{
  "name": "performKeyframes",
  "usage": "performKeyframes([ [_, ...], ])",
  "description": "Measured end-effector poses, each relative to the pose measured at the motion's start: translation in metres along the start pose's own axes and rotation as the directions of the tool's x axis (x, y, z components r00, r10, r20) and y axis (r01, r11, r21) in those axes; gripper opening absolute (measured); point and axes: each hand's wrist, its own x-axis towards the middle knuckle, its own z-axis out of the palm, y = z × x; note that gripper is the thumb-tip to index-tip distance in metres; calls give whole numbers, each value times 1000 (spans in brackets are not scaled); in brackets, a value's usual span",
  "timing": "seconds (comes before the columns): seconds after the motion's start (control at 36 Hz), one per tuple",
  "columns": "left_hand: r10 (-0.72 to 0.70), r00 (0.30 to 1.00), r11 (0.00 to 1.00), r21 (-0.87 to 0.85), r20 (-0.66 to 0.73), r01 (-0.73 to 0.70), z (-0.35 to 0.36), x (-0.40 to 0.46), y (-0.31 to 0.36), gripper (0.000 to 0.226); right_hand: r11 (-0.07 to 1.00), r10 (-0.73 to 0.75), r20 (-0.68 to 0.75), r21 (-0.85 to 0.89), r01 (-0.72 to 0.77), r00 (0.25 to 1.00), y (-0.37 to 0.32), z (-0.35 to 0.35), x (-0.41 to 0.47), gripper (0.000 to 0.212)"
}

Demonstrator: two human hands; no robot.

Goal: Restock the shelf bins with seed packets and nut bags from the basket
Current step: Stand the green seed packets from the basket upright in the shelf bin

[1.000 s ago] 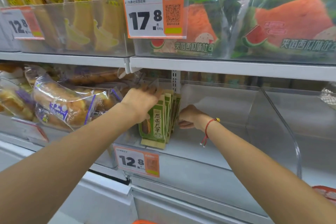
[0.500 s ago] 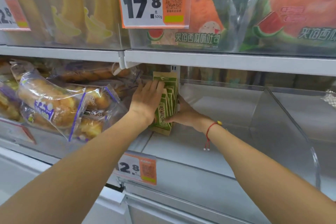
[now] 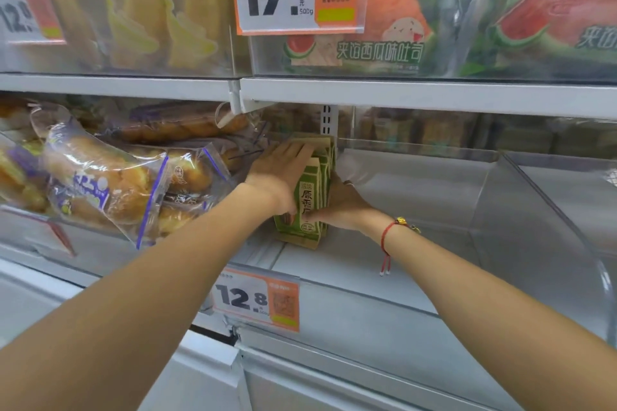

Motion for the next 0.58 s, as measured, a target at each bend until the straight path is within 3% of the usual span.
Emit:
performKeyframes([
  [0.11, -18, 983, 999, 42, -185, 26, 0, -12, -1, 106, 999, 28, -47, 29, -27, 999, -5, -3, -4, 93],
  [0.19, 25, 921, 992, 123, -389, 25, 8, -16, -5, 87, 991, 56, -35, 124, -51, 998, -12, -6, -11, 81],
  [0.28, 42, 880, 991, 131, -473, 22, 5, -18, -3, 77, 984, 38, -44, 174, -30, 998, -16, -9, -17, 74],
  [0.42, 39, 869, 990, 137, -493, 34, 1, -21, -2, 71, 975, -11, -51, 221, 22, 999, -15, -15, -28, 71],
  [0.58, 20, 936, 979, 199, -353, 54, 10, -19, -7, 103, 986, -81, -108, 136, 95, 991, -16, -13, -32, 67],
])
